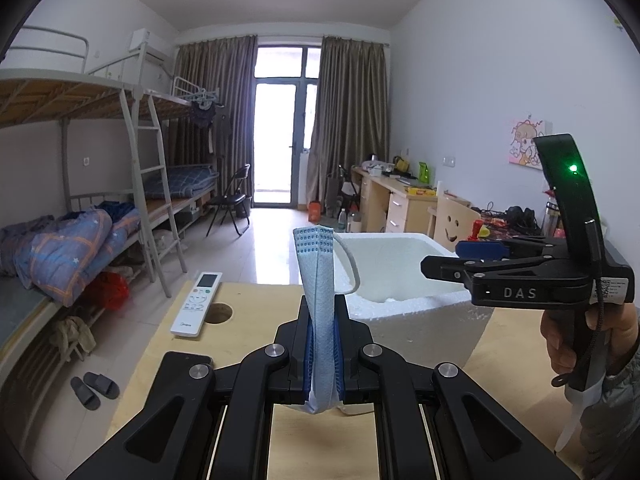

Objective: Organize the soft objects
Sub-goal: 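Lower the white stick into the foam box and open the right tool, then lower the blue mask into the foam box and open the left tool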

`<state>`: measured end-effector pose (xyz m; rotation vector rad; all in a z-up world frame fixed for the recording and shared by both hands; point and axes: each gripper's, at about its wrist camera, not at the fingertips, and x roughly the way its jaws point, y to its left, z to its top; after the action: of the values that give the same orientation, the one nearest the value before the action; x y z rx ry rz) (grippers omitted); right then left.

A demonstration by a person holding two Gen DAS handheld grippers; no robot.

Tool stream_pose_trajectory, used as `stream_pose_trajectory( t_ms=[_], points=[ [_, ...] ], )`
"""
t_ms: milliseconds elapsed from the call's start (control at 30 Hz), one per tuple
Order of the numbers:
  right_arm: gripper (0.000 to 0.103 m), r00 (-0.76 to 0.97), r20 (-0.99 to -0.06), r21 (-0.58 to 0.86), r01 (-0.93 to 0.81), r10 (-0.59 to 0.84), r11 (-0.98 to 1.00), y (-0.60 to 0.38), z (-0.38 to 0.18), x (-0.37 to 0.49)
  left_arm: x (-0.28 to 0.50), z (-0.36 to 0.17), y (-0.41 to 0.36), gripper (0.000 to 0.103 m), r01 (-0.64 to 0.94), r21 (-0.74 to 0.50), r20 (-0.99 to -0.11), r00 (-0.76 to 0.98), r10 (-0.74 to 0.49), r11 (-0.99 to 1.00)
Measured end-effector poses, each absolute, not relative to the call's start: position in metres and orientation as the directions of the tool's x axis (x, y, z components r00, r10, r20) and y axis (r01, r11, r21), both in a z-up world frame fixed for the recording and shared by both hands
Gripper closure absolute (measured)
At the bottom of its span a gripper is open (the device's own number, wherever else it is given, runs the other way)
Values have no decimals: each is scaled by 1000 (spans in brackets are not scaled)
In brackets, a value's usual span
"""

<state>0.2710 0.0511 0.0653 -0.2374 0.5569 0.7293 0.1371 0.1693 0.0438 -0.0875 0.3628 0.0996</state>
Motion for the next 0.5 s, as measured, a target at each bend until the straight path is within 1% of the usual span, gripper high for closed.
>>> stream_pose_trajectory(
  t_ms=[133,500],
  points=[
    [31,613,-551,-18,-687,566,727,47,68,265,136,48,167,94,-113,-63,-349,933,84,992],
    [29,634,-519,-26,-682,573,731,33,80,255,134,62,157,94,-131,-36,-320,941,112,991]
  ],
)
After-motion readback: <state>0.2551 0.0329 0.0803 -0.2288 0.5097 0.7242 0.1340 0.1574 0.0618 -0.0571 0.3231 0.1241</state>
